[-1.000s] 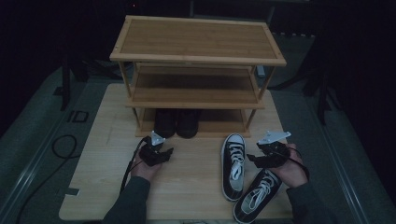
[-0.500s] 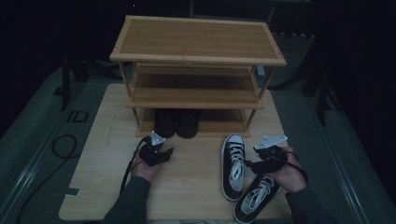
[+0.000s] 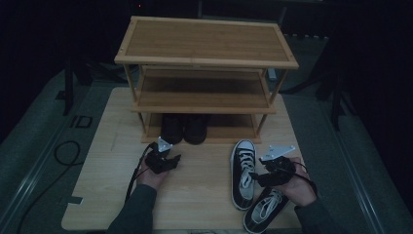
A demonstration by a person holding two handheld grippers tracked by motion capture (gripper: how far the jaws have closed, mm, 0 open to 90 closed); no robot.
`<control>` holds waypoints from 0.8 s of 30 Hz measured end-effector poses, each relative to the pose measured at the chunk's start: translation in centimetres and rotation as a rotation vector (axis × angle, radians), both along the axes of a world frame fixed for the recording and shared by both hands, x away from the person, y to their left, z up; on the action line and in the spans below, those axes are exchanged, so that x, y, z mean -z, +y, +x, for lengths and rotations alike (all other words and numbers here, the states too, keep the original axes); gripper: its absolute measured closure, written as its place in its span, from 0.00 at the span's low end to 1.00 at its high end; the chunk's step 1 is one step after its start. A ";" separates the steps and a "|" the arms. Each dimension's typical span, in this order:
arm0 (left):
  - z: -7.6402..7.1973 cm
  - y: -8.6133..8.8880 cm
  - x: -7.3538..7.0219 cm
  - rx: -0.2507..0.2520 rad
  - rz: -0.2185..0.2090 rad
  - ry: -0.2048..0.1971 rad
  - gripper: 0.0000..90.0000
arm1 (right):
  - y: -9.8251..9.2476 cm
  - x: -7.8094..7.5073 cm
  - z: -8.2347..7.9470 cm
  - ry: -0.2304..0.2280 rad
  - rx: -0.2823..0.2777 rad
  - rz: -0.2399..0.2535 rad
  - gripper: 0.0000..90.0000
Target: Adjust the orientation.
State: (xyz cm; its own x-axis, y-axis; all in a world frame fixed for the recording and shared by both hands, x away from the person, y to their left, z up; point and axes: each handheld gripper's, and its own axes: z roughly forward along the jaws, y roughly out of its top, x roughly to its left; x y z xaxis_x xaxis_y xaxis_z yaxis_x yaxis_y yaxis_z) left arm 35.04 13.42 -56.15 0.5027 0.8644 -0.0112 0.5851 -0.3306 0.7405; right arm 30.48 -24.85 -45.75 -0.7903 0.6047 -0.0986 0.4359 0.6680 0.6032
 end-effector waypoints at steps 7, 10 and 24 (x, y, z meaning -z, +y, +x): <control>0.0 0.0 0.0 0.000 0.000 0.000 0.52 | 1.0 1.2 0.4 0.050 0.014 -0.073 0.46; 0.0 0.0 0.0 0.001 0.000 0.000 0.52 | 1.2 1.8 0.7 0.089 0.027 -0.113 0.50; 0.0 0.0 0.0 0.001 0.000 0.000 0.52 | 1.9 2.7 1.9 0.210 0.088 -0.116 0.80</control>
State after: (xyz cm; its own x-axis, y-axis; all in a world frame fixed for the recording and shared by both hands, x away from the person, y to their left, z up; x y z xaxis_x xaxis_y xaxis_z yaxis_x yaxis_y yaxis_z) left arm 35.05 13.42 -56.15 0.5032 0.8641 -0.0113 0.5850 -0.3310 0.7404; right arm 32.39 -22.99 -48.46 -0.7457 0.6662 -0.0105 0.6028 0.6813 0.4154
